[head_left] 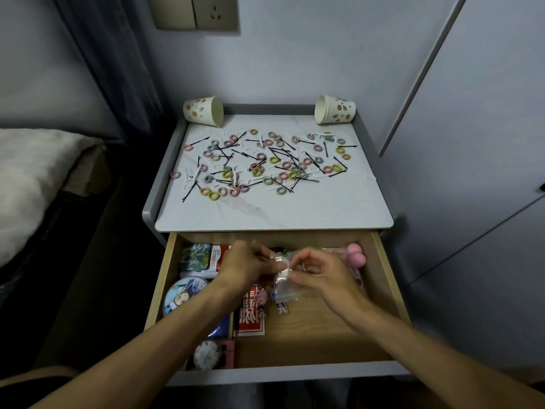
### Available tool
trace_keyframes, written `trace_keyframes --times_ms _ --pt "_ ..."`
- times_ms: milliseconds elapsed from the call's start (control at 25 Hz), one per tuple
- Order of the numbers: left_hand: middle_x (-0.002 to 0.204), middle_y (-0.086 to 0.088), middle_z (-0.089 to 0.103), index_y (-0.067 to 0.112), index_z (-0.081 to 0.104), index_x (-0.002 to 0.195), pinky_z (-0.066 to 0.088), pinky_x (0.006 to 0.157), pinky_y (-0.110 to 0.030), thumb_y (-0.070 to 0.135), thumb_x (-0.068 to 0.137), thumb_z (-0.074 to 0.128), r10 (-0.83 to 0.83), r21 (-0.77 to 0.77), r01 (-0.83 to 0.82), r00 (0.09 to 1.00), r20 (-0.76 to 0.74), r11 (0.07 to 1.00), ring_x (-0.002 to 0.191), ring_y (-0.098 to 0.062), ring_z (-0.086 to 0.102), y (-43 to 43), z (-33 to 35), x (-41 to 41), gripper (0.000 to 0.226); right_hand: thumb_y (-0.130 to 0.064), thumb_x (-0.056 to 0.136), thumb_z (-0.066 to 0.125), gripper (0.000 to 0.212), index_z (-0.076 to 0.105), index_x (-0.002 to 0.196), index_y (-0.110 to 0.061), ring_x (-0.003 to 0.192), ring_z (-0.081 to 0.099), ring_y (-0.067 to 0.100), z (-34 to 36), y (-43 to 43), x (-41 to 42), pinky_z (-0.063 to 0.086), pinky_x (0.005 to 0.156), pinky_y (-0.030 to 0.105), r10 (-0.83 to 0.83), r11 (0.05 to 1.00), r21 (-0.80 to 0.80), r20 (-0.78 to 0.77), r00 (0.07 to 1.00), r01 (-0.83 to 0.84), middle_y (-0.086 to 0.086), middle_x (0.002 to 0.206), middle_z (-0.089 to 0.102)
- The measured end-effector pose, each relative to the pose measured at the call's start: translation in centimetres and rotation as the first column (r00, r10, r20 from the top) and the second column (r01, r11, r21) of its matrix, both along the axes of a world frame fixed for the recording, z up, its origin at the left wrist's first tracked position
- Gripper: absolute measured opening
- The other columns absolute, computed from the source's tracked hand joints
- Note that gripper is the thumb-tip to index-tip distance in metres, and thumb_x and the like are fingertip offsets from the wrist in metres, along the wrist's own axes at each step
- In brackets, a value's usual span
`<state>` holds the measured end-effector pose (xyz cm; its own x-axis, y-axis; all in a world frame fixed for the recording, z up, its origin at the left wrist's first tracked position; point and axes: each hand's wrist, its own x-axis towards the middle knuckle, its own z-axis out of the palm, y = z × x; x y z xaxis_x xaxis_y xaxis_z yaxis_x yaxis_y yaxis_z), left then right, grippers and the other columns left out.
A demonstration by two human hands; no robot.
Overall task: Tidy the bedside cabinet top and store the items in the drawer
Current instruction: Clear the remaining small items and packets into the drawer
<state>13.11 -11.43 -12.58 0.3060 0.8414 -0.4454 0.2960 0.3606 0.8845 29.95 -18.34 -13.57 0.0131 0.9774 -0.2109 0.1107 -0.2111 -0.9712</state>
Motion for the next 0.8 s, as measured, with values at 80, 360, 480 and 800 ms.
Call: trace_keyframes --times_ms 80,360,480,800 --pt "0.073 -0.01 0.074 0.006 0.073 0.083 0.057 0.062 -0.027 0.004 0.079 0.077 -0.003 0.019 0.003 0.999 -0.043 1.0 0.065 -0.02 0.072 0.1 -0.2 0.1 0.006 -0.003 0.085 0.069 0.013 0.072 0.094 -0.013 0.092 0.069 0.009 -0.6 0.0 0.5 0.056 0.078 0.021 -0.01 0.999 -0.035 0.025 1.0 0.011 -0.003 0.097 0.073" --pt "0.078 -0.009 0.074 0.019 0.067 0.081 0.056 0.057 -0.026 0.001 0.088 0.066 0.022 0.134 0.003 0.982 -0.185 0.991 0.067 -0.021 0.072 1.6 -0.6 -0.4 0.02 0.018 0.077 0.067 0.019 0.072 0.088 0.003 0.075 0.063 0.015 -4.1 3.1 4.3 0.052 0.061 0.017 -0.289 0.95 -0.023 0.31 0.906 0.311 0.012 0.086 0.069" --pt "0.078 -0.005 0.073 0.023 0.067 0.078 0.052 0.054 -0.023 0.003 0.089 0.062 -0.03 0.14 0.063 0.973 -0.228 0.988 0.063 -0.016 0.071 1.8 -0.7 -0.2 0.024 0.017 0.076 0.069 0.019 0.072 0.085 0.001 0.062 0.062 0.001 -5.4 4.2 4.1 0.051 0.059 0.013 -0.276 0.954 -0.014 0.341 0.899 0.298 0.004 0.072 0.068" --pt "0.084 -0.011 0.073 0.01 0.069 0.096 0.056 0.061 -0.026 0.009 0.095 0.058 -0.119 0.061 0.132 0.978 -0.172 0.989 0.07 -0.02 0.07 1.7 0.4 -0.4 0.011 -0.011 0.073 0.082 0.016 0.075 0.086 -0.018 0.085 0.06 0.012 -5.8 3.9 4.4 0.039 0.071 0.003 -0.209 0.972 0.044 0.604 0.769 0.23 -0.005 0.078 0.071"
